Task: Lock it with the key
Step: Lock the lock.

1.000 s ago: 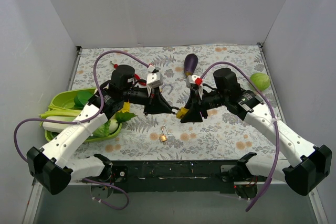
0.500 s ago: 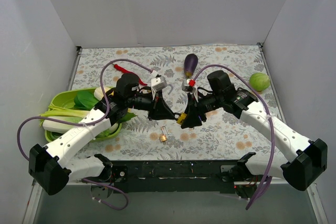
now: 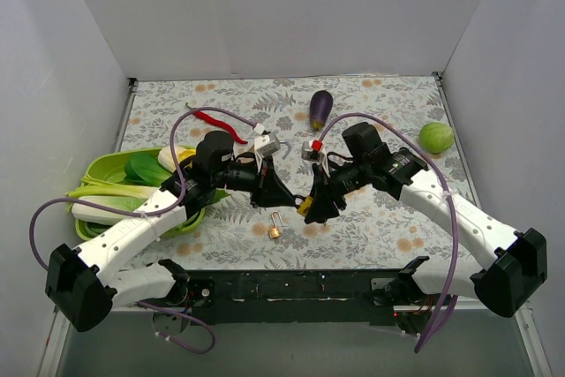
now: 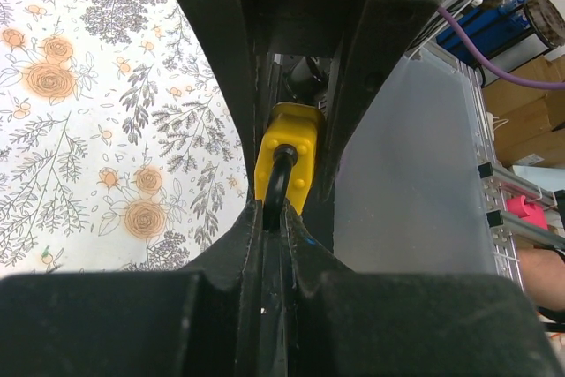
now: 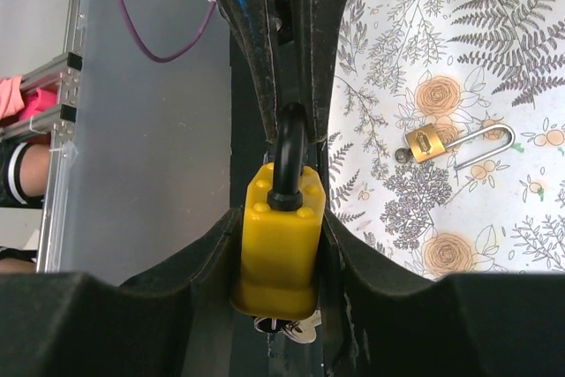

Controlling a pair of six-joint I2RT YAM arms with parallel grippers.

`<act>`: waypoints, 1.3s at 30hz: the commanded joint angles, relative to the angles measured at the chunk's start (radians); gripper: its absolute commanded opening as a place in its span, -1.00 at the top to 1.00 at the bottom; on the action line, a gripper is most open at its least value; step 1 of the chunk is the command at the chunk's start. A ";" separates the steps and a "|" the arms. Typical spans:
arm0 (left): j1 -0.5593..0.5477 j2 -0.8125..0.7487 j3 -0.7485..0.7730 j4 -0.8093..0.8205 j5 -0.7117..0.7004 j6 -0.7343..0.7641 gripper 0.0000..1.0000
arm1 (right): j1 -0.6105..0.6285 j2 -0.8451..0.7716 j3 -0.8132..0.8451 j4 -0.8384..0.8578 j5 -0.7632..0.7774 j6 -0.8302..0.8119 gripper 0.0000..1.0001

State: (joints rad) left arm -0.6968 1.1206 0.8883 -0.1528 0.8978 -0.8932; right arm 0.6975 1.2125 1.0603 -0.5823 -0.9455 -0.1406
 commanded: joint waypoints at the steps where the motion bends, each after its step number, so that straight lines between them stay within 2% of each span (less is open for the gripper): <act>1: -0.057 -0.010 0.010 0.032 0.087 -0.014 1.00 | 0.037 -0.021 0.099 0.317 -0.049 -0.065 0.97; 7: 0.011 -0.021 0.049 -0.037 0.135 0.056 1.00 | 0.022 -0.068 0.034 0.361 -0.039 -0.007 0.97; 9: 0.019 -0.016 0.063 -0.059 0.154 0.077 0.90 | 0.019 -0.076 0.029 0.358 -0.038 -0.005 0.97; 11: 0.020 -0.005 0.081 -0.070 0.156 0.086 0.69 | 0.016 -0.079 0.026 0.351 -0.041 -0.005 0.97; 14: 0.031 0.001 0.090 -0.076 0.159 0.096 0.55 | 0.013 -0.085 0.023 0.342 -0.038 -0.008 0.97; 24: 0.063 -0.021 0.083 -0.028 0.184 0.063 0.60 | 0.013 -0.088 0.003 0.363 -0.045 0.012 0.97; 35: 0.095 -0.027 0.086 0.013 0.136 0.016 0.25 | 0.013 -0.103 -0.005 0.326 -0.047 -0.019 0.97; 39: 0.112 -0.035 0.081 0.021 0.109 0.016 0.24 | 0.013 -0.102 -0.005 0.317 -0.050 -0.027 0.97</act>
State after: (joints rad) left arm -0.6029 1.1164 0.9596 -0.1493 1.0317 -0.8726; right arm 0.7082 1.1450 1.0489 -0.3336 -0.9531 -0.1474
